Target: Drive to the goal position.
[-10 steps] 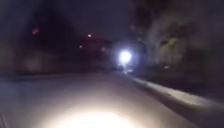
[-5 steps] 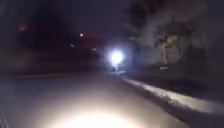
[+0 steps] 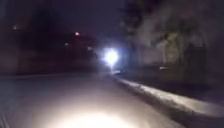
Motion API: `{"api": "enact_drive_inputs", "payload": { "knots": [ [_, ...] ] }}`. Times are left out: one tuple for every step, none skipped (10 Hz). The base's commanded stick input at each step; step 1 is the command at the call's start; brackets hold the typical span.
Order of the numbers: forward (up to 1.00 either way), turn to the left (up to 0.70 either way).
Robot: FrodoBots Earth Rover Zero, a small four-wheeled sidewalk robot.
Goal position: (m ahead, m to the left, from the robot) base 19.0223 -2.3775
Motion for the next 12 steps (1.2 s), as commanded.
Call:
{"api": "enact_drive_inputs", "payload": {
  "knots": [
    [0.70,0.00],
    [0.70,0.00],
    [0.70,0.00],
    [0.70,0.00],
    [0.70,0.00],
    [0.70,0.08],
    [0.70,0.14],
    [0.70,0.07],
    [0.70,0.01],
    [0.70,0.00],
    [0.70,0.00],
    [0.70,0.00]
  ]
}}
